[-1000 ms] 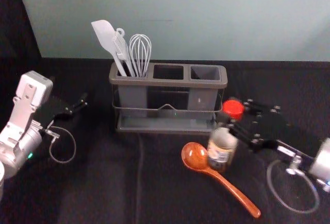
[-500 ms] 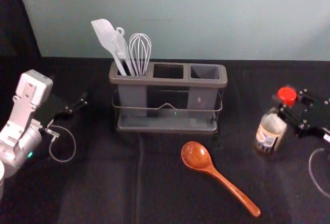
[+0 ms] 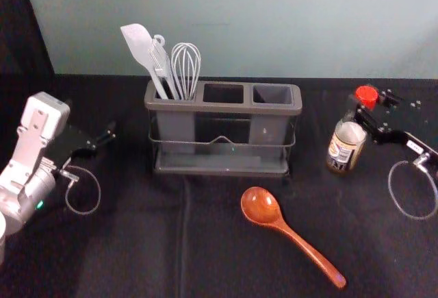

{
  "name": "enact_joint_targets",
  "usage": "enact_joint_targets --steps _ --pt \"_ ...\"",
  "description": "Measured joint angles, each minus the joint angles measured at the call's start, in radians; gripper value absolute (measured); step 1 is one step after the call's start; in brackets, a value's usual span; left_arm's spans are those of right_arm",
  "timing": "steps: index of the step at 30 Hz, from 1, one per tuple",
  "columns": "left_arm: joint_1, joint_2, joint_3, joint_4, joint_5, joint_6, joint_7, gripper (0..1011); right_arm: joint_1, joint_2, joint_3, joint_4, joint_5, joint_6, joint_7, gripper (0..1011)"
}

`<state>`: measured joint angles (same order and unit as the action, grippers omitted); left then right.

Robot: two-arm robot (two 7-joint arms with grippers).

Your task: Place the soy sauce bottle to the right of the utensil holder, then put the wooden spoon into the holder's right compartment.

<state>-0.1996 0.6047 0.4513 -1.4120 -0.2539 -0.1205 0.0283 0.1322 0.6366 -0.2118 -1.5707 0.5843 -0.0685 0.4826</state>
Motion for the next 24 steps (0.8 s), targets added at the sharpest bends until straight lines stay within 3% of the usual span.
enact_joint_targets --steps 7,12,24 --pt "0.0 0.0 0.0 0.0 0.0 0.0 0.0 1005 0.098 -0.058 -0.041 0.097 -0.037 0.016 0.021 393" --pt "0.0 0.0 0.0 0.0 0.0 0.0 0.0 1005 0.139 -0.088 -0.06 0.143 -0.055 0.018 0.024 393" --pt "0.0 0.0 0.0 0.0 0.0 0.0 0.0 1005 0.175 -0.129 -0.076 0.209 -0.074 0.003 0.039 393"
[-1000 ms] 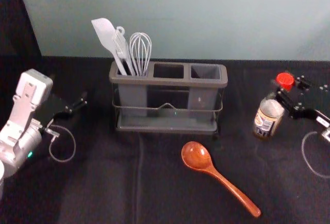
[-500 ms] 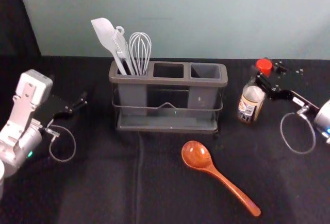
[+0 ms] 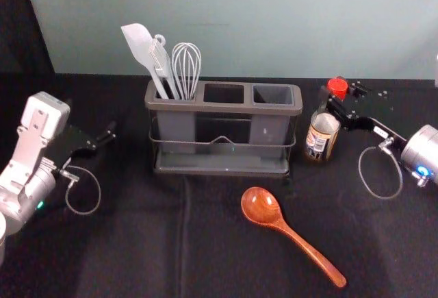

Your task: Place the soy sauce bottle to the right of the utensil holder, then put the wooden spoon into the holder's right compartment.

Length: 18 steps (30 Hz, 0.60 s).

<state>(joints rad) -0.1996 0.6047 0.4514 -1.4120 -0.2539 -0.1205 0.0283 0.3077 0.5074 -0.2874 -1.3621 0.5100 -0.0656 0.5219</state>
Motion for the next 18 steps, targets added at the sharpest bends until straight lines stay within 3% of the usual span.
enact_joint_targets --steps 18 --pt "0.0 0.0 0.0 0.0 0.0 0.0 0.0 1005 0.001 -0.012 0.003 0.03 0.001 -0.014 0.019 393"
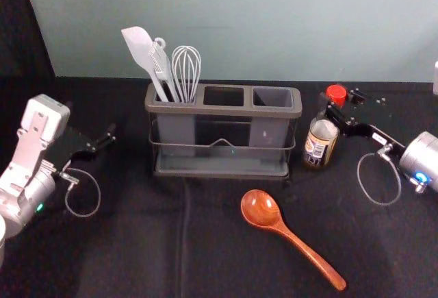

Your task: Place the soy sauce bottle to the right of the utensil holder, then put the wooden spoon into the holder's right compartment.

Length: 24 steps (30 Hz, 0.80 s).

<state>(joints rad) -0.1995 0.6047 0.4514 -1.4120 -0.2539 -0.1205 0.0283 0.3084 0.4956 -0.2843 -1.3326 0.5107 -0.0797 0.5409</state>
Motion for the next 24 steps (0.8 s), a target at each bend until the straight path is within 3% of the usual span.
enact_joint_targets --steps 7,13,24 --pt "0.0 0.0 0.0 0.0 0.0 0.0 0.0 1005 0.0 0.001 0.0 -0.002 0.001 0.0 -0.002 429" --pt "0.0 0.0 0.0 0.0 0.0 0.0 0.0 1005 0.0 0.001 0.0 -0.003 0.001 0.001 -0.003 645" --pt "0.0 0.0 0.0 0.0 0.0 0.0 0.0 1005 -0.005 0.007 0.002 -0.02 0.0 0.002 -0.005 950"
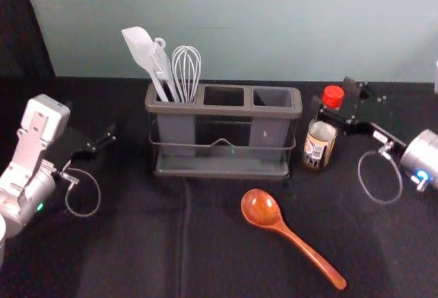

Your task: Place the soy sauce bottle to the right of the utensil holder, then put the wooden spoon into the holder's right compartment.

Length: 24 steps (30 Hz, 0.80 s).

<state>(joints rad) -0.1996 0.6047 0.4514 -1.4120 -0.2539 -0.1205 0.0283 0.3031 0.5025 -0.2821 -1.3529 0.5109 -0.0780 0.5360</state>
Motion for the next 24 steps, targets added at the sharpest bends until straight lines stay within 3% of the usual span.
enact_joint_targets --steps 3,8,14,20,24 --pt "0.0 0.0 0.0 0.0 0.0 0.0 0.0 1005 -0.011 0.012 0.008 -0.039 -0.001 -0.001 -0.002 1002" --pt "0.0 0.0 0.0 0.0 0.0 0.0 0.0 1005 -0.035 0.034 0.023 -0.113 -0.005 0.009 -0.016 1003" --pt "0.0 0.0 0.0 0.0 0.0 0.0 0.0 1005 -0.089 0.079 0.042 -0.253 -0.001 0.073 -0.039 1003" --pt "0.0 0.0 0.0 0.0 0.0 0.0 0.0 1005 -0.129 0.131 0.032 -0.382 0.027 0.187 -0.04 1003" --pt "0.0 0.0 0.0 0.0 0.0 0.0 0.0 1005 -0.142 0.164 -0.004 -0.457 0.049 0.296 -0.047 1003"
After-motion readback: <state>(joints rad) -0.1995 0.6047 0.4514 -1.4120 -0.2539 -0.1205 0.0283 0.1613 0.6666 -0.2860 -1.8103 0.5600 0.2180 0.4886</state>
